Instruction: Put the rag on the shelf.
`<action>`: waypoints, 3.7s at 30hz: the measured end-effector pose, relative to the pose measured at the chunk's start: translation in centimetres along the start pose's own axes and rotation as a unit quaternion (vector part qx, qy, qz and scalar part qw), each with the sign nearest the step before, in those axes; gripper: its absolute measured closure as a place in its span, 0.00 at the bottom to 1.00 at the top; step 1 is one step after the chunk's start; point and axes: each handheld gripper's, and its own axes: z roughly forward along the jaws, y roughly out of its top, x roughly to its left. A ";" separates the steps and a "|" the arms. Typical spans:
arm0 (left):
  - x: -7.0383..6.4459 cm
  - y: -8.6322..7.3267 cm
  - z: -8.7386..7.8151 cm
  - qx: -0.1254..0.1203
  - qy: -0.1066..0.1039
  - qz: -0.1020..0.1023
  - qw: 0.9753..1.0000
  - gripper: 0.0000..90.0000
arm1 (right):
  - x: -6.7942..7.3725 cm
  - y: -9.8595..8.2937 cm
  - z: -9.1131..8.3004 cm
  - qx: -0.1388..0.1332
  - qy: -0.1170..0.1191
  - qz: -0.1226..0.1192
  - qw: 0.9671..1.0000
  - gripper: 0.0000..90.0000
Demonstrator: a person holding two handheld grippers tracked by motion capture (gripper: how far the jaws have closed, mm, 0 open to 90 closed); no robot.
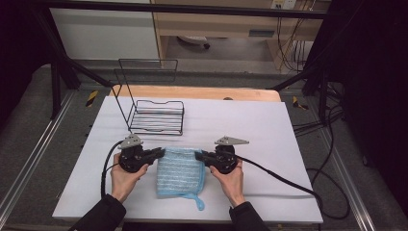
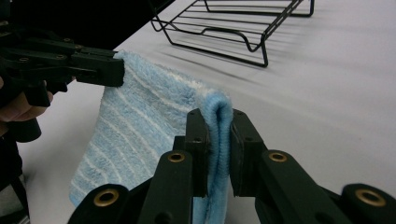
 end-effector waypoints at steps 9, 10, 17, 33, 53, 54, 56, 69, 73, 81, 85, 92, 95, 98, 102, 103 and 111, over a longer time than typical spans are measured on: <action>-0.6 0.7 -1.1 -0.026 -0.004 0.004 1.000 0.92 | 1.5 1.2 -1.7 -0.032 0.000 -0.033 0.999 0.89; -0.6 0.8 -1.2 -0.028 -0.004 0.005 1.000 0.92 | 1.5 1.2 -1.7 -0.032 0.000 -0.033 0.999 0.89; -1.2 1.4 -2.1 -0.050 -0.003 0.016 0.999 0.92 | 2.3 1.9 -2.7 -0.049 -0.005 -0.053 0.997 0.89; -1.8 2.4 -3.5 -0.084 0.004 0.027 0.996 0.92 | 3.8 3.1 -4.0 -0.083 -0.005 -0.077 0.994 0.90; -1.4 4.0 -6.0 -0.127 0.025 0.028 0.991 0.92 | 6.0 5.4 -3.7 -0.121 -0.007 -0.112 0.986 0.90; -1.3 4.1 -6.1 -0.130 0.026 0.029 0.991 0.92 | 6.2 5.7 -3.6 -0.125 -0.008 -0.118 0.985 0.90; -1.3 4.3 -6.4 -0.134 0.028 0.030 0.990 0.92 | 6.4 5.8 -3.6 -0.128 -0.007 -0.119 0.985 0.90; -0.5 5.5 -7.9 -0.168 0.040 0.034 0.984 0.92 | 8.1 8.1 -3.2 -0.157 -0.009 -0.143 0.977 0.90; -0.3 6.1 -8.5 -0.181 0.045 0.038 0.982 0.92 | 8.5 8.7 -3.1 -0.164 -0.012 -0.151 0.975 0.90; 0.0 7.4 -9.8 -0.207 0.054 0.047 0.976 0.92 | 9.6 10.3 -3.0 -0.185 -0.016 -0.164 0.969 0.90; 0.2 7.9 -10.3 -0.219 0.056 0.048 0.973 0.92 | 10.0 11.1 -3.0 -0.195 -0.019 -0.175 0.965 0.90; 0.4 8.8 -11.0 -0.239 0.060 0.044 0.968 0.92 | 10.6 12.1 -2.8 -0.206 -0.021 -0.179 0.962 0.90; 0.5 9.2 -11.2 -0.247 0.062 0.044 0.966 0.92 | 10.8 12.5 -2.8 -0.213 -0.021 -0.181 0.960 0.90; 0.7 9.6 -11.4 -0.254 0.062 0.043 0.964 0.92 | 11.0 12.9 -2.8 -0.220 -0.024 -0.185 0.958 0.90; 0.8 10.2 -11.7 -0.263 0.063 0.044 0.962 0.92 | 11.3 13.7 -2.7 -0.228 -0.025 -0.185 0.956 0.90; 0.8 10.4 -11.8 -0.267 0.064 0.044 0.961 0.92 | 11.4 13.9 -2.8 -0.231 -0.025 -0.186 0.955 0.90; 1.0 11.5 -12.4 -0.287 0.064 0.045 0.955 0.92 | 11.9 15.4 -3.0 -0.245 -0.025 -0.190 0.950 0.90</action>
